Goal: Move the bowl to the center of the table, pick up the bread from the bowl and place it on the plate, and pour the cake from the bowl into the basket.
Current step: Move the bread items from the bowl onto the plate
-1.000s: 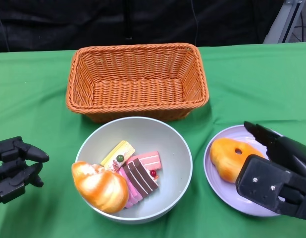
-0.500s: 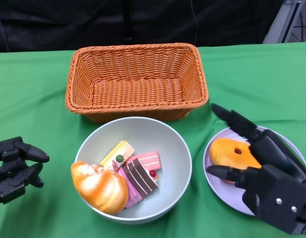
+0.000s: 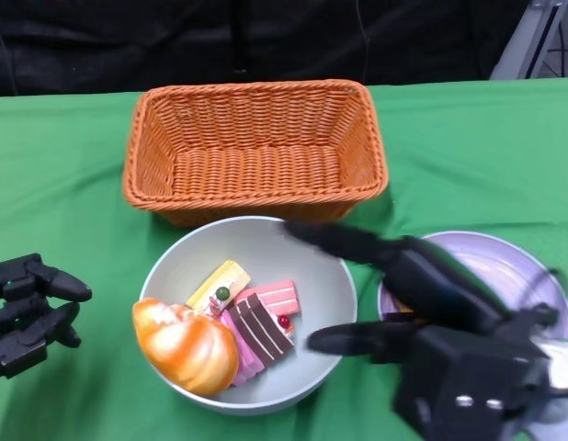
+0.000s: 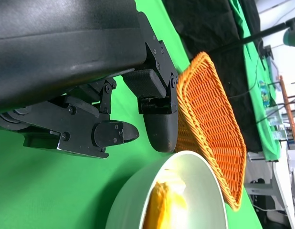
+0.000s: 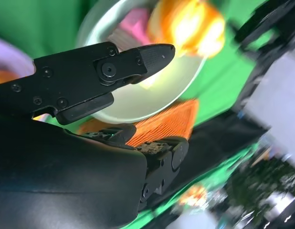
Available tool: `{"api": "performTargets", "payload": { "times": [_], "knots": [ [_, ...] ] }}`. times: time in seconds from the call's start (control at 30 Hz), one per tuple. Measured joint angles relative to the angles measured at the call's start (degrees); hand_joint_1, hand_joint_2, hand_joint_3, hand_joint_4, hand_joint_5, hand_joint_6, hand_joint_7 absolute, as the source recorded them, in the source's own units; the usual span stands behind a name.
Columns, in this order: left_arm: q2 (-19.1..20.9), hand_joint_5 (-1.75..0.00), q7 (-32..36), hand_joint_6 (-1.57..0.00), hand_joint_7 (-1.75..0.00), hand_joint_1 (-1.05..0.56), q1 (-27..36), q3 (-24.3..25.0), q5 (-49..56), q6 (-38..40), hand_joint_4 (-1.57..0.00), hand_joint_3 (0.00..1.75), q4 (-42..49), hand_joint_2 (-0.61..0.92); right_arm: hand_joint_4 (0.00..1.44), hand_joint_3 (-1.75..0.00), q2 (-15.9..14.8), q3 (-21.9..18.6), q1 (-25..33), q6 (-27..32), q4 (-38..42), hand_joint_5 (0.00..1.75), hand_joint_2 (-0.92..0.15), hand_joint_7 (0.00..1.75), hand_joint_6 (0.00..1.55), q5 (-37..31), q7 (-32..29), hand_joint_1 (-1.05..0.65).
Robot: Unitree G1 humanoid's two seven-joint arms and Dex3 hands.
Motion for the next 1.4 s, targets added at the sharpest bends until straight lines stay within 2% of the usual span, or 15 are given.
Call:
{"api": "performTargets", "payload": {
  "times": [0.17, 0.57, 0.9, 1.4],
  "knots": [
    [-0.4, -1.42, 1.0, -0.82, -1.02, -0.03, 1.0, 0.1, 0.0, 0.0, -0.73, 0.37, -2.1, 0.92, 0.45, -0.01, 1.2, 2.0, -3.0, -0.8, 2.4, 0.11, -0.91, 0.03, 0.4, -0.7, 1.0, -0.7],
    [-1.4, -1.42, 2.4, -0.82, -1.01, -0.04, 2.5, 0.1, -0.5, 2.2, -0.73, 0.38, -8.4, 0.92, 0.49, 0.0, 2.5, 4.7, -4.4, -2.4, 7.3, 0.09, -0.89, 0.01, 0.44, -1.7, 2.1, -0.68],
    [-1.8, -1.43, 3.5, -0.81, -1.04, -0.04, 3.1, -0.2, -0.3, 5.7, -0.73, 0.36, -12.9, 0.92, 0.51, 0.0, 2.4, 4.9, -5.3, -5.1, 13.0, 0.07, -0.89, 0.0, 0.43, -4.6, 2.3, -0.64],
    [-2.5, -1.45, 4.2, -0.82, -1.05, -0.06, 3.3, -0.8, -0.3, 6.9, -0.73, 0.37, -14.4, 0.92, 0.5, -0.01, 2.5, 5.9, -5.5, -8.3, 16.7, 0.04, -0.89, 0.0, 0.41, -6.8, 2.2, -0.62]
  ]
}}
